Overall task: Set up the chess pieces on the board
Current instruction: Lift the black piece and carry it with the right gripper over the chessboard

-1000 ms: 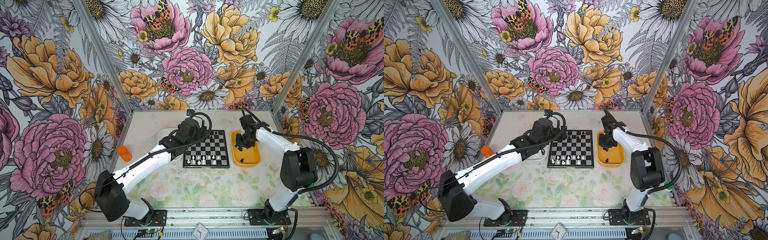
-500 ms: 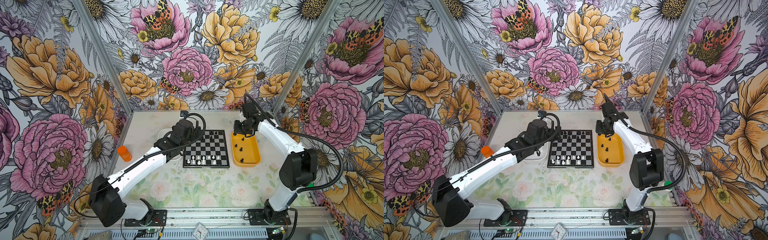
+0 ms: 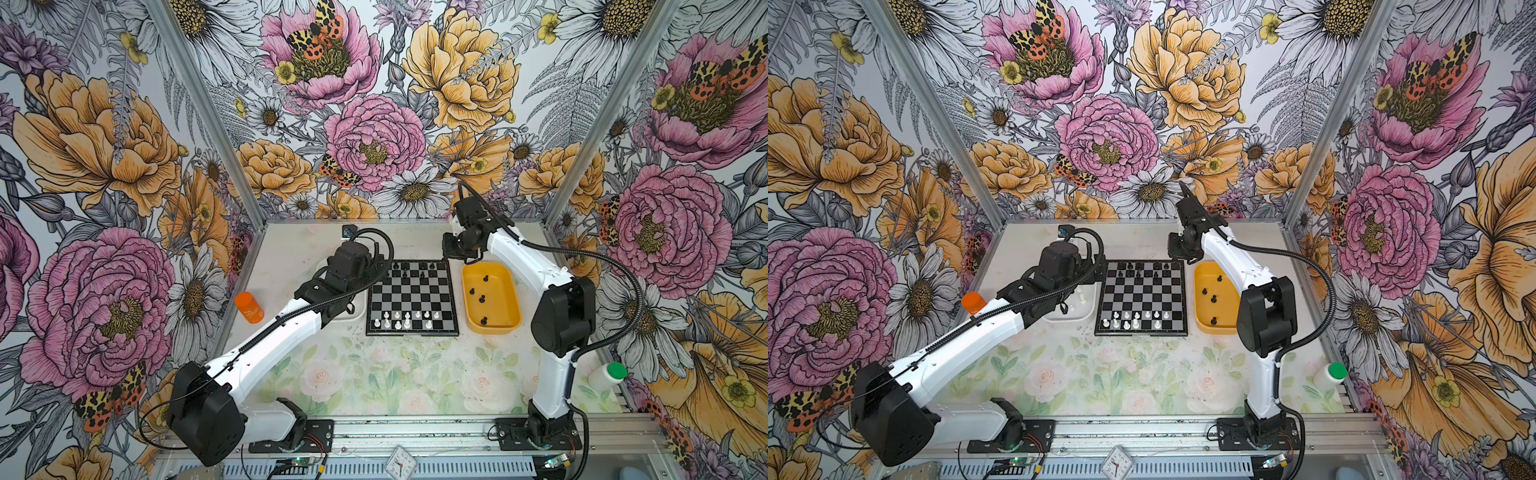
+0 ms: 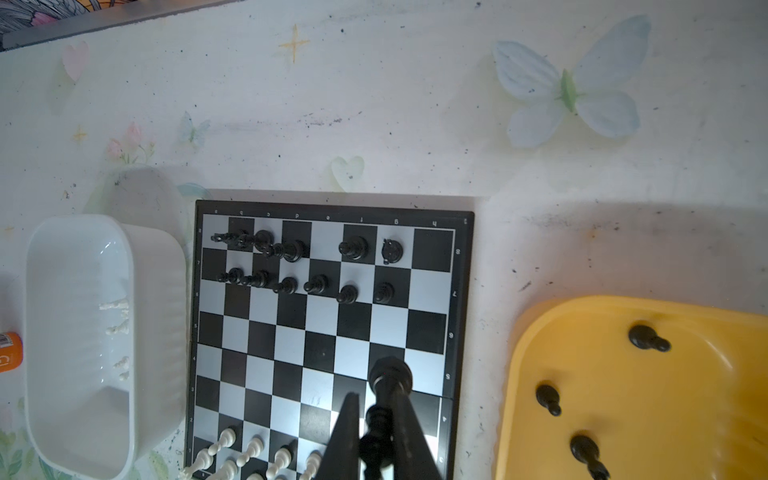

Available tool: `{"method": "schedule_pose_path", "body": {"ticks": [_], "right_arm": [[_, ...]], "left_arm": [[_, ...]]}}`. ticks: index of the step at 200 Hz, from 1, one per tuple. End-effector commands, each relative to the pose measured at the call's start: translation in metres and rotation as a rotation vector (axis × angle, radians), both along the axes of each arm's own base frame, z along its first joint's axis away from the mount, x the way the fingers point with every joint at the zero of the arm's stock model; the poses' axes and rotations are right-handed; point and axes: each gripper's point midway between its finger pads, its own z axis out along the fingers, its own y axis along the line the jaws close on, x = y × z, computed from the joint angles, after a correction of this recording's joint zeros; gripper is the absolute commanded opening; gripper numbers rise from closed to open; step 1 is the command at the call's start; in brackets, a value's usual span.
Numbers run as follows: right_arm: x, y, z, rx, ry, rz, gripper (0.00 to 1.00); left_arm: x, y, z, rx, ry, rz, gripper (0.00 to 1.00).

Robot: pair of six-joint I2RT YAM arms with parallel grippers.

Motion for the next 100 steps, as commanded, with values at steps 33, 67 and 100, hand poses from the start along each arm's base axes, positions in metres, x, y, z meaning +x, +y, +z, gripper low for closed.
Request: {"method": "schedule_pose_path", "body": {"ticks": [33,67,100], "right_arm": [[0.019,0.035,0.002,0.036,-0.025,0.037,0.12],[0.028,0.056,-0.005,0.044,-0.03,0.06,0.12],[0.033,0.072,-0.019,0.02,-0.029,0.086,0.12]], "left_arm": [[-0.001,0.011,0.003,-0.031,-0.004,0.001,0.99],[0.0,0.016,0.002,-0.033,0.0,0.004,0.99],[0.0,0.023,0.006,-0.033,-0.011,0.015,0.99]]}}
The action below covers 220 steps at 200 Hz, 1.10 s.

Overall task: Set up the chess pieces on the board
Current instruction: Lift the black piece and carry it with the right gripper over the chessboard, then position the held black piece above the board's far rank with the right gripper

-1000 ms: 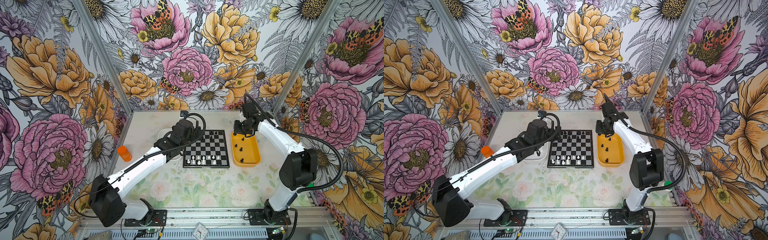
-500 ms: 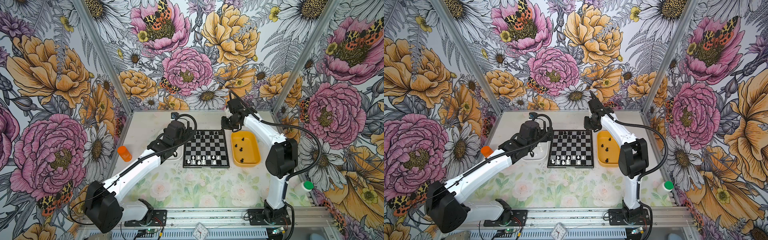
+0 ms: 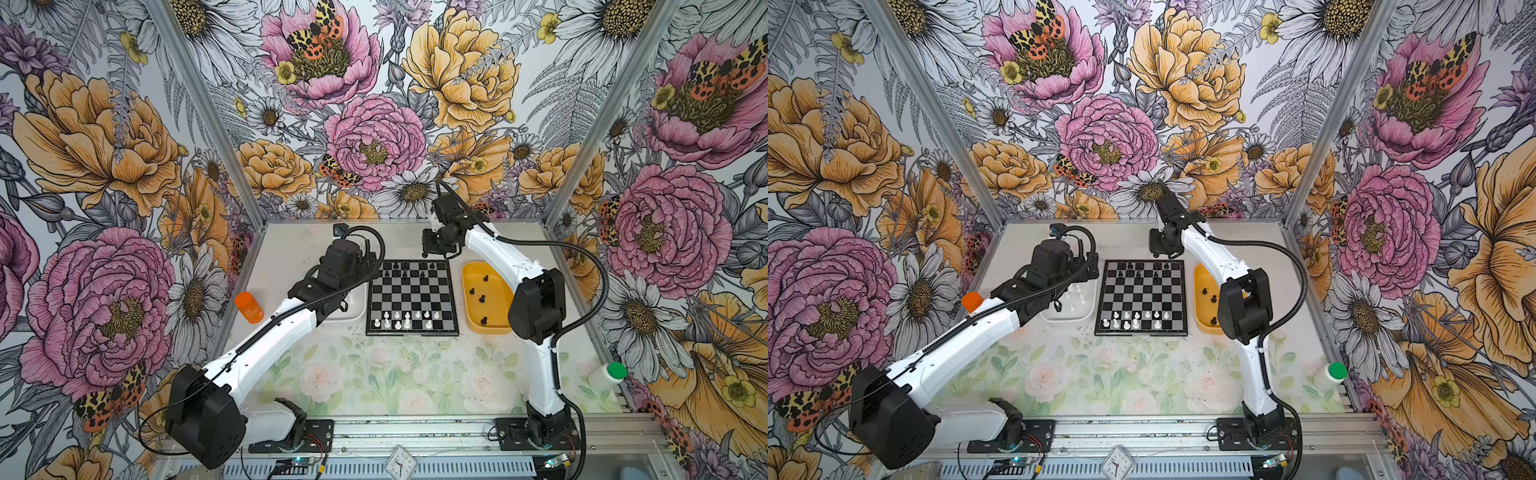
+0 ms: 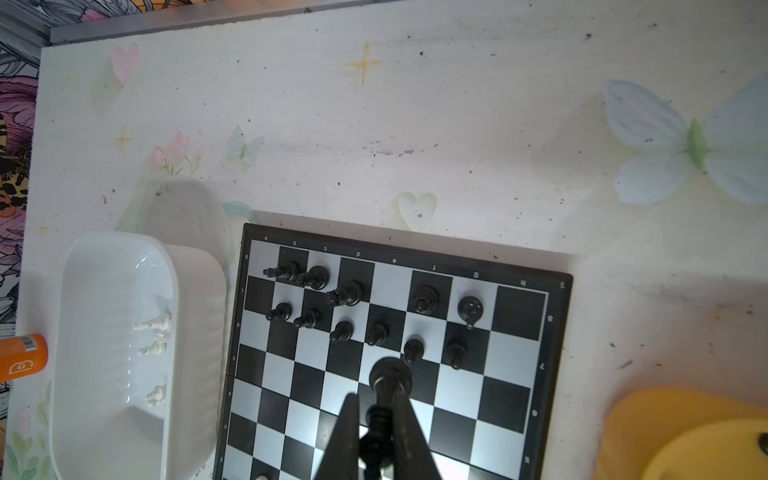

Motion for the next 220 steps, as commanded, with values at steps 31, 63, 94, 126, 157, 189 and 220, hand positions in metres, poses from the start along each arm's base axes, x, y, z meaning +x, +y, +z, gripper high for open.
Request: {"method": "schedule_pose_path", "body": {"ticks": [31,63,94,126,157,189,220], "right_arm": [[0.01,0.024,-0.018,-0.04,-0.019,0.036,0.12],[0.014,0.028,-0.032,-0.059,-0.009,0.033,0.12],[0.019,0.028,-0.038,-0.075,-0.014,0.039,0.12],[0.024,0.029,-0.044,-0.083,-0.015,0.039,0.12],[0.026,0.03,-0.054,-0.086,-0.001,0.042,0.12],[0.029,0.03,-0.064,-0.096,0.008,0.042,0.12],[0.032,0.028,-0.069,-0.1,0.014,0.038,0.12]], "left_arm": [[-0.006,0.009,0.007,-0.019,-0.022,-0.006,0.99],[-0.007,0.014,0.009,-0.023,-0.028,0.001,0.99],[-0.009,0.02,0.01,-0.026,-0.033,0.007,0.99],[-0.009,0.025,0.011,-0.031,-0.035,0.015,0.99],[-0.009,0.027,0.01,-0.032,-0.033,0.018,0.99],[-0.008,0.027,0.009,-0.034,-0.03,0.019,0.99],[-0.007,0.029,0.008,-0.034,-0.028,0.024,0.99]]}}
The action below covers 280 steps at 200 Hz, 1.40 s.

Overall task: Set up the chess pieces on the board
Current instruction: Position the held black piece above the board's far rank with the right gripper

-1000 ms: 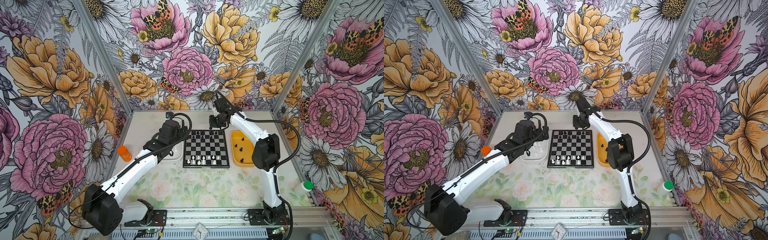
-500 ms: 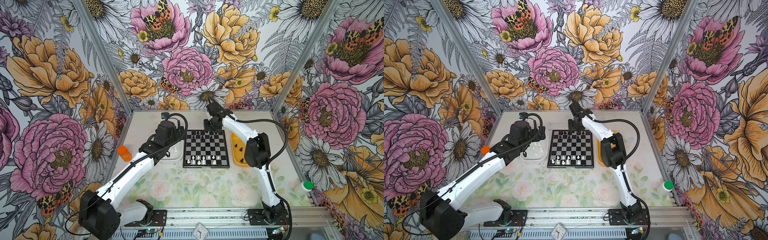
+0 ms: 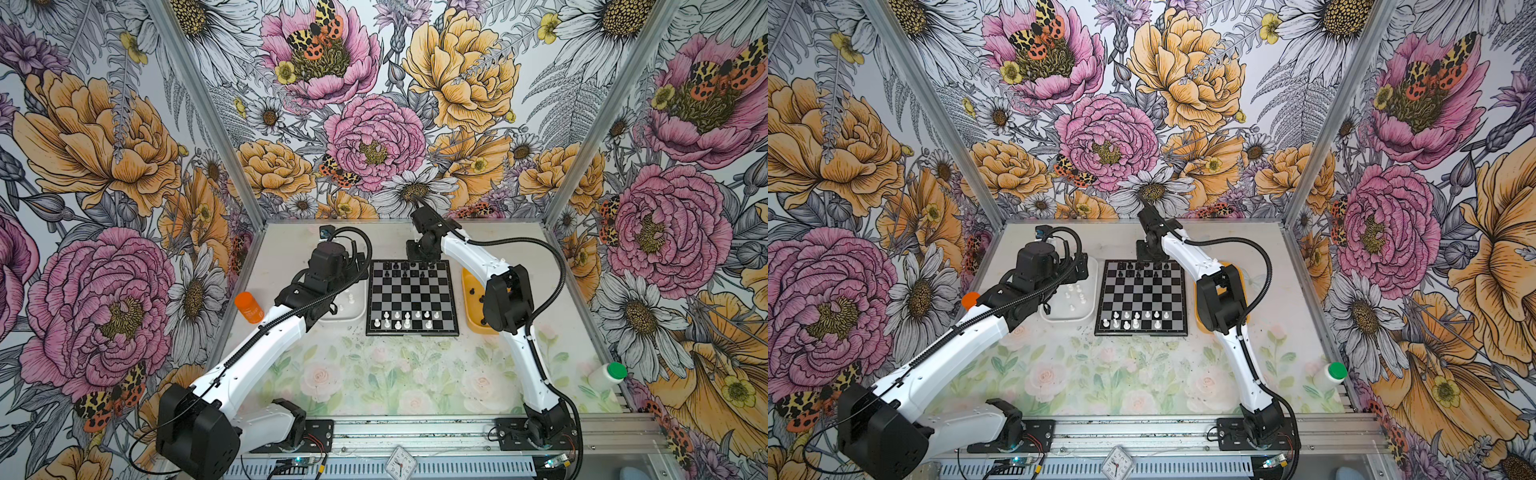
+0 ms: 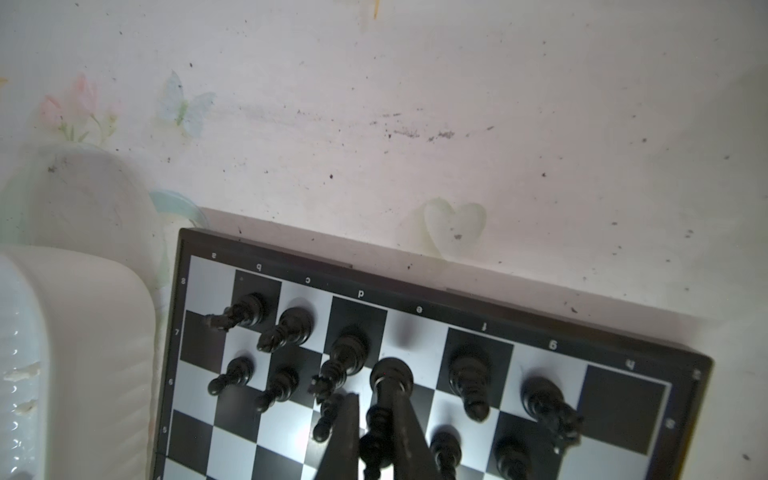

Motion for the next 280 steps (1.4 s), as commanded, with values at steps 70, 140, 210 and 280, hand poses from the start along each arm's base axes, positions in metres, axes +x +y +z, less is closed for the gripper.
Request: {"method": "schedule_pose_path", "body": {"ticks": [70,140,210,280], "right_arm": [[0.016,-0.007,-0.004,-0.006,-0.016,-0.017,0.13],[0.017,-0.009,-0.013,-0.012,0.003,-0.024,0.13],[0.016,-0.008,-0.013,0.001,0.009,-0.014,0.26],[0.025,-0.007,0.005,0.0,-0.043,-0.01,0.37]], "left_arm": [[0.002,0.006,0.004,-0.007,-0.01,-0.003,0.99],[0.004,0.01,0.002,-0.009,-0.006,0.005,0.99],[0.006,0.009,0.001,-0.015,0.0,0.004,0.99],[0.011,0.007,0.002,-0.018,-0.002,-0.001,0.99]]}}
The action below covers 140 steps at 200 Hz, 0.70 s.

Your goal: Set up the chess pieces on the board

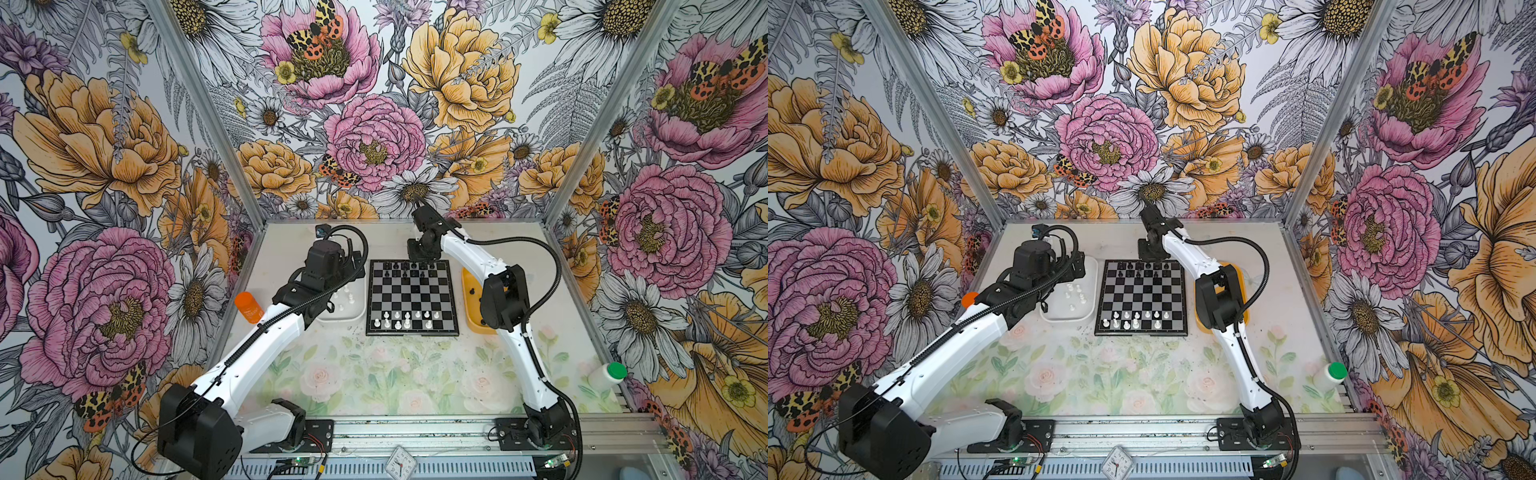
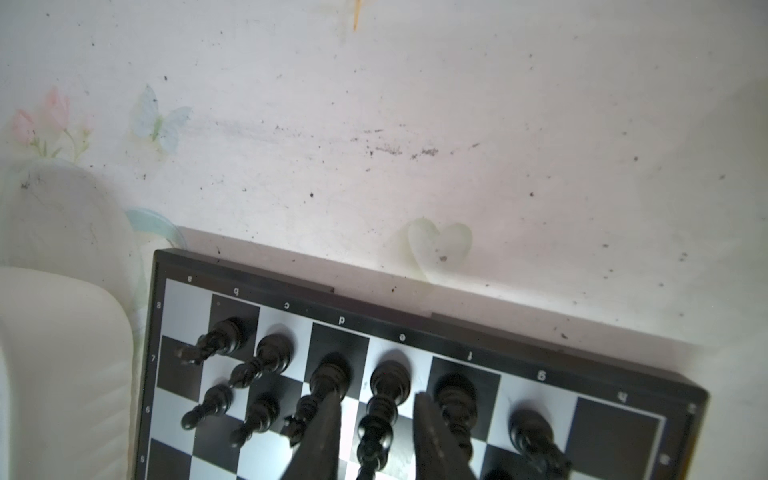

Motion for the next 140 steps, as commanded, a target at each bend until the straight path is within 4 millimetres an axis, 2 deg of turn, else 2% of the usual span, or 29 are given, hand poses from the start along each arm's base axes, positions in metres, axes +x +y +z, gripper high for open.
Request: {"method": "schedule_pose_path", "body": {"ticks": [1,20,42,76,94,111,123,140], "right_arm": [[0.011,-0.004,0.006,-0.002,-0.033,-0.003,0.37],[0.015,-0.003,0.014,0.0,-0.054,-0.001,0.39],[0.021,-0.002,0.032,0.01,-0.101,0.001,0.41],[0.035,-0.018,0.087,0.0,-0.229,-0.031,0.44],[0.038,-0.038,0.121,-0.013,-0.292,-0.064,0.45],[0.036,-0.067,0.145,-0.021,-0.318,-0.116,0.45],[0.031,-0.089,0.155,-0.034,-0.316,-0.157,0.45],[0.018,-0.121,0.155,-0.073,-0.289,-0.211,0.44]], "left_arm": [[0.006,-0.002,0.006,-0.011,-0.016,-0.015,0.99],[0.008,-0.002,0.008,-0.009,-0.023,-0.014,0.99],[0.01,-0.002,0.012,-0.01,-0.035,-0.014,0.99],[0.016,-0.007,0.018,-0.018,-0.048,-0.026,0.99],[0.021,-0.013,0.021,-0.025,-0.053,-0.039,0.99],[0.026,-0.023,0.022,-0.03,-0.057,-0.06,0.99],[0.028,-0.033,0.024,-0.028,-0.059,-0.08,0.99],[0.03,-0.052,0.024,-0.024,-0.061,-0.121,0.99]]}}
